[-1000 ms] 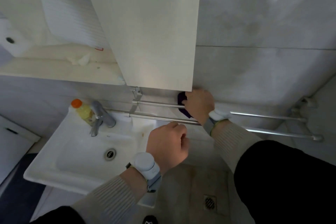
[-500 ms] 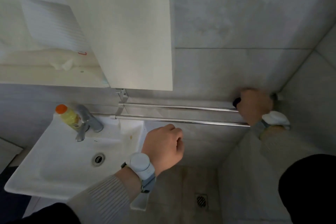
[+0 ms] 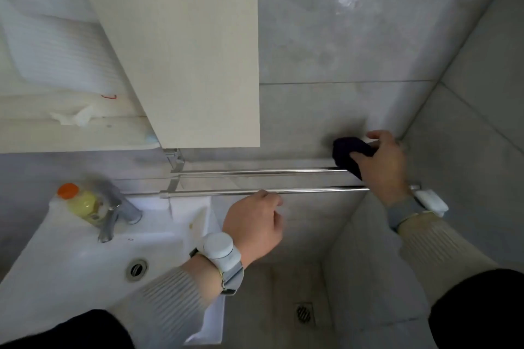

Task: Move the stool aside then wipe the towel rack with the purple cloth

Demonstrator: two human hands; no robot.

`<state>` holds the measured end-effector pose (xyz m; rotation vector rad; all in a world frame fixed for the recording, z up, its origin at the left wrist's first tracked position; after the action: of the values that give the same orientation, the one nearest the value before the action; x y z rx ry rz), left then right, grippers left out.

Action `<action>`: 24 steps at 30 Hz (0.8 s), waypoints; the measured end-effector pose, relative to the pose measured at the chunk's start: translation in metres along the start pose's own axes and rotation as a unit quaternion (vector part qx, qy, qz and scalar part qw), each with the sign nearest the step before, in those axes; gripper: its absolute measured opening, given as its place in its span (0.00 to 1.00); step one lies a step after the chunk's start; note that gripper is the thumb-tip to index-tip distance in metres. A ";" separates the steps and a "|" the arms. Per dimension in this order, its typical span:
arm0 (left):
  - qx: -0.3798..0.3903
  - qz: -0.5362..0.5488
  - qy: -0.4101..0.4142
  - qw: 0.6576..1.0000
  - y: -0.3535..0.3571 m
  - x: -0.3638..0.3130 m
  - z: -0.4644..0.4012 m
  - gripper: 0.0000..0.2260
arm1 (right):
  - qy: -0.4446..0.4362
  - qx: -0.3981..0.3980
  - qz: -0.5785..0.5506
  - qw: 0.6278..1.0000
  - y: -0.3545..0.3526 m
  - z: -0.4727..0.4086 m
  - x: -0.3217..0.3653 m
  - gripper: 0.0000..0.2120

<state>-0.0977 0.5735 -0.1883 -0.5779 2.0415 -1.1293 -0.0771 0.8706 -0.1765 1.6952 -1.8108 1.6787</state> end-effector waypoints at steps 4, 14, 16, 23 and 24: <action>0.012 0.015 0.014 1.000 -0.011 0.001 -0.005 0.18 | 0.083 0.093 -0.150 0.981 0.010 0.026 0.023 0.23; 0.111 0.216 -0.041 0.969 -0.031 0.006 -0.048 0.30 | -0.027 0.273 -0.144 0.951 0.001 0.089 0.121 0.17; 0.158 0.286 -0.049 0.944 -0.031 0.001 -0.048 0.30 | -0.046 0.320 -0.143 0.936 0.003 0.101 0.138 0.18; 0.239 0.349 -0.062 0.904 -0.060 0.009 -0.029 0.17 | -0.110 0.331 -0.097 0.932 -0.023 0.118 0.191 0.15; 0.235 0.369 -0.075 0.896 -0.065 0.012 -0.026 0.16 | -0.123 0.320 -0.079 0.936 -0.028 0.119 0.197 0.15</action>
<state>-0.1228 0.5459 -0.1279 0.3334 1.5383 -0.9958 -0.0606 0.6697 -0.0616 2.3132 -1.2123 2.2192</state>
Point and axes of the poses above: each hand's wrist, its own z-axis away from the middle knuckle, its own y-axis out of the palm, x = y × z, the point moved 10 cm from there along -z, towards the middle knuckle, and after that the axes turned 10 degrees about -x, right-handed, at the moved point
